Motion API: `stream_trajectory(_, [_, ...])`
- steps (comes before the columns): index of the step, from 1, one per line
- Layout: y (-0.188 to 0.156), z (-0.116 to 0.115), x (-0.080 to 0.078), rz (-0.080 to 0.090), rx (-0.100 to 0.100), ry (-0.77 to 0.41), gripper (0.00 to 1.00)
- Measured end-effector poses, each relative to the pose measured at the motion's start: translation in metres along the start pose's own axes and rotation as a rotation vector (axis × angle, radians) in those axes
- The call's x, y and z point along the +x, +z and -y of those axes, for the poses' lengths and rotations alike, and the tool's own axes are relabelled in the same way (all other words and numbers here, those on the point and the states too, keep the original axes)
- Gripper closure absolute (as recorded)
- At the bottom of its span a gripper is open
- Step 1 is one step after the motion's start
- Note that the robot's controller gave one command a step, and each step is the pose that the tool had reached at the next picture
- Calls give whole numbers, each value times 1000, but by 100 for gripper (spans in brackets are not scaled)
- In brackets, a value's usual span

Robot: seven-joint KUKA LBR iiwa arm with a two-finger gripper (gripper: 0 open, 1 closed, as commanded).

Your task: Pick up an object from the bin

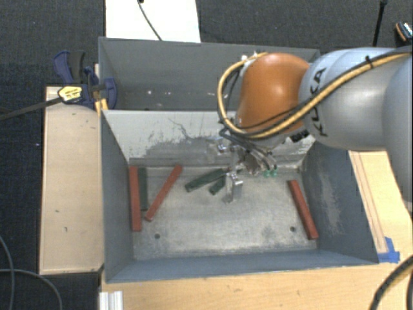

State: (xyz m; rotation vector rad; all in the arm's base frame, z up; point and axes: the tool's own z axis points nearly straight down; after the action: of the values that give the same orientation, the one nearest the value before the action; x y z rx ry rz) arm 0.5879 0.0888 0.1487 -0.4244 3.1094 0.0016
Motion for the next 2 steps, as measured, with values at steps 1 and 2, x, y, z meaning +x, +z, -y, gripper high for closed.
stream_trajectory(1, [82, 7, 4, -7, -1, -87, 0])
stream_trajectory(2, [76, 6, 0, 5, 0, -84, 100])
